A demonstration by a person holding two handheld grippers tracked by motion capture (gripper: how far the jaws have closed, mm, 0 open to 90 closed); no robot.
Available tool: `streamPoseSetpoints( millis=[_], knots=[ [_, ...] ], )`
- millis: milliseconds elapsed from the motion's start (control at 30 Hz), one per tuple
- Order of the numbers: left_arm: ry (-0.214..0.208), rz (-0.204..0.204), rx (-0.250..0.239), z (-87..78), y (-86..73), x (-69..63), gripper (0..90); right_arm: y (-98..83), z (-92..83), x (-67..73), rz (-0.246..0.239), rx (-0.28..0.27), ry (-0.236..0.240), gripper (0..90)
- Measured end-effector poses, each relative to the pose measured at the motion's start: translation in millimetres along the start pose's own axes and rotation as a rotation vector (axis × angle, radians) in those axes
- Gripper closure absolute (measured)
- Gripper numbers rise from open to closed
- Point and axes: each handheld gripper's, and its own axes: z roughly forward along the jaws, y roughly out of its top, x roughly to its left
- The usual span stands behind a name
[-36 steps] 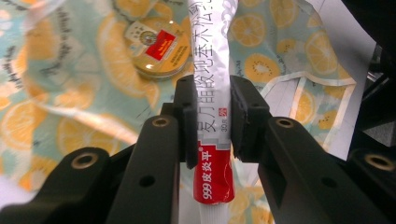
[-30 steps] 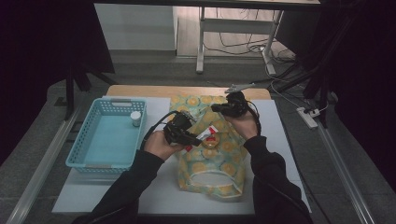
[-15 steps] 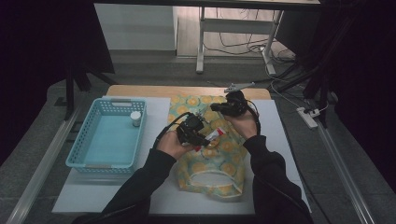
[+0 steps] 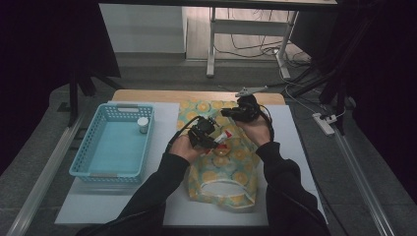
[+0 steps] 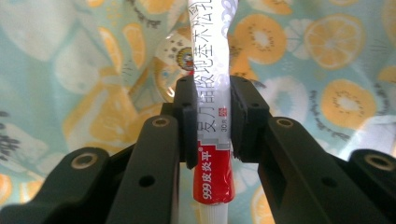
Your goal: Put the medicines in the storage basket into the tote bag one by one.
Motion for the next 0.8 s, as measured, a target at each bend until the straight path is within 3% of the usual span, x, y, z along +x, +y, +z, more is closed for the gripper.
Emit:
streamPoseSetpoints(
  millis=[800],
  knots=[
    [0.098,-0.077,0.051,23.7,1.1,23.6,74.0,-4.0,6.4,-0.1,0.006,0.018,-0.007,90.0]
  ],
)
